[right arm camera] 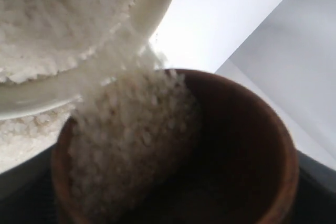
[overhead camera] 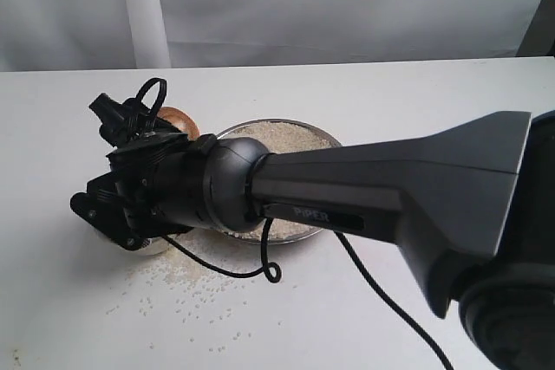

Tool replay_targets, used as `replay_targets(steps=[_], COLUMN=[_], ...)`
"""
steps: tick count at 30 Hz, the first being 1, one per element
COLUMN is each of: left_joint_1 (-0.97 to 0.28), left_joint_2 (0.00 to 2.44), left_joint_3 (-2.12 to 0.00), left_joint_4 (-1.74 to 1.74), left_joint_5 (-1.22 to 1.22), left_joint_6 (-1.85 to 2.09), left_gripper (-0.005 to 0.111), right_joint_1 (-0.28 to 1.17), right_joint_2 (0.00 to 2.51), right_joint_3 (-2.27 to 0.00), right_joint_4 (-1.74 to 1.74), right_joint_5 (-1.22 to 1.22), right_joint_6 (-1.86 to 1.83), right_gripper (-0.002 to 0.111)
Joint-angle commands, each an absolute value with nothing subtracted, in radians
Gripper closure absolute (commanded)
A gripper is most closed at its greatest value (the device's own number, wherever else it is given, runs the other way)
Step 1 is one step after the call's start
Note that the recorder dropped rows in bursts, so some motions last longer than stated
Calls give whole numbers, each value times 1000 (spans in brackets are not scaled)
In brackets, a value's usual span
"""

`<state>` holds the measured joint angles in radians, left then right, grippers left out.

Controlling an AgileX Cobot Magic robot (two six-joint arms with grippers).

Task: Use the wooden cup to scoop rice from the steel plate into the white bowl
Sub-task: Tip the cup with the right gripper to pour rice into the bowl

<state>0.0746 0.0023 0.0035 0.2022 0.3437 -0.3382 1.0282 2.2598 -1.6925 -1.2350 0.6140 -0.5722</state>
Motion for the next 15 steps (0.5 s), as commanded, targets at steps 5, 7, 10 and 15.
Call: replay_targets(steps=[5,7,10,15], left_joint_1=[70,70,70,70], left_joint_2=[0,0,0,0], left_joint_3=[0,0,0,0], left_joint_4=[196,196,196,196], left_joint_5=[337,337,337,337], left_joint_6=[-340,-340,-340,-340], left_gripper=[107,107,107,107], right_joint_1=[1036,1047,1057,1069], right_joint_2=[2261,2261,2261,2261], right_joint_3=[-1702,-1702,-1702,-1702], right_joint_4=[-1301,-1317,-1358,-1437], right_joint_5=[650,655,668,704], right_joint_6=[-568,-568,-568,-568], right_gripper=[108,108,108,108])
